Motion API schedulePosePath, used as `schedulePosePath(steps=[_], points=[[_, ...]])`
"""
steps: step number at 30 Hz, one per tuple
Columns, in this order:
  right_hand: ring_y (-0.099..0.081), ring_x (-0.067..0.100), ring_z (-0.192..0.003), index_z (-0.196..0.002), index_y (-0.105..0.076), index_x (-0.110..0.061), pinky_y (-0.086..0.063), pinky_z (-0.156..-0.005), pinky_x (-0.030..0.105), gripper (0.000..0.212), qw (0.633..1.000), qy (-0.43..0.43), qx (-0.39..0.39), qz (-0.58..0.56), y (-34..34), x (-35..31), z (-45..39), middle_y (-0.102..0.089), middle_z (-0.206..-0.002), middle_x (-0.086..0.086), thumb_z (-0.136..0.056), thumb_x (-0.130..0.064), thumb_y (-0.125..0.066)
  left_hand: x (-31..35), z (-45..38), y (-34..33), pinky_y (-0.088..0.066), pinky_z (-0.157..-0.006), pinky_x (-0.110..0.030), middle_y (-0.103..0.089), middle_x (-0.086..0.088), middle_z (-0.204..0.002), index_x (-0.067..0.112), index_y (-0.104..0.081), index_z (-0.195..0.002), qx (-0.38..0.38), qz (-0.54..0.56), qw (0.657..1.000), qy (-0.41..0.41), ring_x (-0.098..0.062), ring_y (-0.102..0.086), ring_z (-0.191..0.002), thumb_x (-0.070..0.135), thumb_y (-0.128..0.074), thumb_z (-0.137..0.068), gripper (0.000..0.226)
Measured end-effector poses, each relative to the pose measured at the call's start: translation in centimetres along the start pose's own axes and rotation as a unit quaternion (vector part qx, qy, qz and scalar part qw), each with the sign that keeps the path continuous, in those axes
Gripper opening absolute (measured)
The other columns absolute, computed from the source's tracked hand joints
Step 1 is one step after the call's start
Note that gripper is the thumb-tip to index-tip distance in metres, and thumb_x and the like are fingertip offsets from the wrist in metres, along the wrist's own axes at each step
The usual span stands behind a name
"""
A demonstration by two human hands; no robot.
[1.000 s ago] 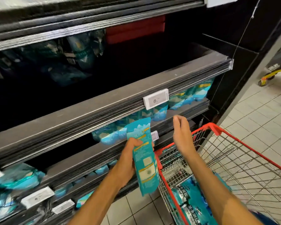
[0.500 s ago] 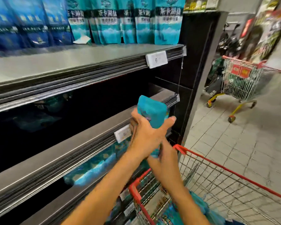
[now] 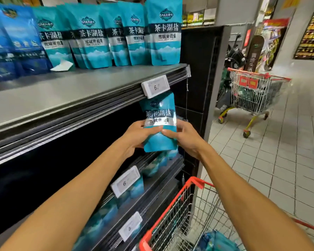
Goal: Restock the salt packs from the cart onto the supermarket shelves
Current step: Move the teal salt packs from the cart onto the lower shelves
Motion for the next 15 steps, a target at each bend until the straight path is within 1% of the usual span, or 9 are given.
schedulePosePath(steps=[2,4,5,6,8,9,10,13,15], points=[[-0.068,0.036,-0.103,-0.120,-0.063,0.002,-0.058,-0.089,0.044,0.038,0.997,0.012,0.058,0.050,1.1,0.5,-2.3,-0.068,-0.115,0.025,-0.087,-0.014,-0.075,-0.1,-2.6,-0.4,-0.054,-0.057,-0.020,-0.074,0.002,-0.090,0.018,-0.067,-0.102,0.045,0.026,0.999,0.011,-0.007,-0.072,-0.073,0.034,-0.080,-0.079,0.031],[-0.066,0.022,-0.092,-0.115,-0.063,-0.004,-0.057,-0.078,0.031,0.036,0.988,0.019,0.132,0.077,2.3,1.6,-3.8,-0.068,-0.105,0.016,-0.087,-0.023,-0.076,-0.2,-5.3,-1.2,-0.047,-0.044,-0.012,-0.071,0.003,-0.084,0.014,-0.069,-0.101,0.073,0.072,0.995,0.017,0.001,-0.067,-0.055,0.026,-0.077,-0.083,0.024],[-0.062,0.015,-0.088,-0.114,-0.062,-0.007,-0.054,-0.080,0.029,0.034,0.981,0.027,0.172,0.091,3.1,2.3,-4.2,-0.065,-0.102,0.010,-0.088,-0.025,-0.075,-0.2,-6.6,-1.7,-0.046,-0.044,-0.011,-0.072,0.001,-0.090,0.011,-0.069,-0.109,0.086,0.094,0.992,0.012,0.002,-0.066,-0.055,0.022,-0.075,-0.085,0.028],[-0.059,0.011,-0.085,-0.113,-0.062,-0.009,-0.052,-0.082,0.026,0.031,0.971,0.037,0.212,0.108,4.0,3.2,-4.3,-0.063,-0.102,0.008,-0.089,-0.026,-0.073,-0.2,-7.9,-2.3,-0.048,-0.048,-0.011,-0.072,-0.002,-0.101,0.010,-0.065,-0.120,0.101,0.111,0.989,0.004,-0.001,-0.067,-0.062,0.019,-0.074,-0.086,0.037],[-0.058,0.002,-0.079,-0.109,-0.061,-0.012,-0.048,-0.079,0.014,0.023,0.951,0.059,0.269,0.138,5.5,5.2,-3.9,-0.061,-0.106,0.008,-0.090,-0.022,-0.070,-0.4,-10.1,-3.3,-0.057,-0.069,-0.022,-0.067,-0.007,-0.122,0.012,-0.054,-0.135,0.143,0.101,0.984,-0.022,-0.013,-0.069,-0.089,0.018,-0.076,-0.084,0.056],[-0.058,0.000,-0.078,-0.107,-0.061,-0.014,-0.047,-0.075,0.010,0.020,0.947,0.065,0.280,0.146,6.2,6.2,-3.5,-0.060,-0.107,0.008,-0.090,-0.019,-0.069,-0.4,-11.0,-3.8,-0.058,-0.081,-0.030,-0.065,-0.008,-0.127,0.015,-0.050,-0.139,0.169,0.085,0.981,-0.034,-0.019,-0.067,-0.100,0.019,-0.078,-0.083,0.064],[-0.058,-0.001,-0.078,-0.106,-0.060,-0.015,-0.047,-0.074,0.009,0.017,0.946,0.068,0.280,0.149,6.8,7.2,-3.2,-0.060,-0.107,0.008,-0.090,-0.016,-0.067,-0.4,-11.8,-4.3,-0.056,-0.087,-0.032,-0.064,-0.008,-0.129,0.016,-0.046,-0.142,0.189,0.073,0.978,-0.045,-0.020,-0.066,-0.103,0.021,-0.079,-0.081,0.069],[-0.058,0.000,-0.078,-0.103,-0.060,-0.018,-0.048,-0.074,0.011,0.017,0.950,0.069,0.264,0.150,7.9,9.8,-2.4,-0.061,-0.105,0.007,-0.089,-0.009,-0.064,0.1,-13.5,-5.3,-0.047,-0.072,-0.014,-0.062,-0.002,-0.129,0.024,-0.039,-0.146,0.205,0.019,0.976,-0.067,-0.011,-0.061,-0.087,0.032,-0.080,-0.079,0.079],[-0.060,0.003,-0.080,-0.104,-0.060,-0.021,-0.048,-0.075,0.012,0.019,0.953,0.059,0.257,0.146,8.2,11.0,-1.9,-0.061,-0.104,0.004,-0.089,-0.010,-0.064,0.2,-14.4,-6.0,-0.039,-0.077,-0.017,-0.062,0.000,-0.131,0.030,-0.036,-0.147,0.198,-0.049,0.977,-0.069,-0.014,-0.059,-0.093,0.043,-0.078,-0.078,0.082]])
Point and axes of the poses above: each hand's wrist, its own z-axis away from the middle knuckle, its own y-axis out of the back of the hand, x = y × z, the point moved 4 cm from there along -z, towards the middle knuckle
